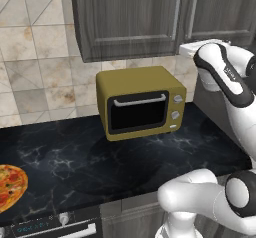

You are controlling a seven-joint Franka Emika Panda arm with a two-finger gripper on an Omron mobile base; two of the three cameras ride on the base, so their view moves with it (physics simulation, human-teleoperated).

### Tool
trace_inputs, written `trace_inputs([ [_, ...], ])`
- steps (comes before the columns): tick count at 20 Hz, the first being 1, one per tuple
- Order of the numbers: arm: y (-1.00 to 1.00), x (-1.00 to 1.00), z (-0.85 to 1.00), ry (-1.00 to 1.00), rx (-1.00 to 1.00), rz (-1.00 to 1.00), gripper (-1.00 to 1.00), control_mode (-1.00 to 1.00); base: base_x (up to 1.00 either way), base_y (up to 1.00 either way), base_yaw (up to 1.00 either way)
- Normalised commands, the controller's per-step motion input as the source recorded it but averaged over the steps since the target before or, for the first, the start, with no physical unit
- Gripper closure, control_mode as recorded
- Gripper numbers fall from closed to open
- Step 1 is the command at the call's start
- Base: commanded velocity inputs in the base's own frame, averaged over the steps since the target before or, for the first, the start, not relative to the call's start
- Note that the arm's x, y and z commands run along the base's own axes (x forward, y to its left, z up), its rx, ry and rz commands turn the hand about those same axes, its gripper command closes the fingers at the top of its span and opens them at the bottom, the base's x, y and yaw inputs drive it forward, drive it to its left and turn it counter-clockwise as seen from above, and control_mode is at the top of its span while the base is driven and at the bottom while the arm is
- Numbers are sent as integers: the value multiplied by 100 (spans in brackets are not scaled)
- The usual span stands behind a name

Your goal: Open the cabinet. Pick the sponge and place it next to the sink. Then close the cabinet.

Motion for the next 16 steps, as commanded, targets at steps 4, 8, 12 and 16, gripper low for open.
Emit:
trace_inputs([
  [4, 0, 53, 0, 0, 0, 1, -100, -100, 0, 0, 0],
  [8, 0, 42, 0, 0, 0, 0, -100, -100, 0, 0, 0],
  [12, 0, 28, 0, 0, 0, 0, -100, -100, 0, 0, 0],
  [16, 0, 17, 0, 0, 0, 0, -100, -100, 0, 0, 0],
])
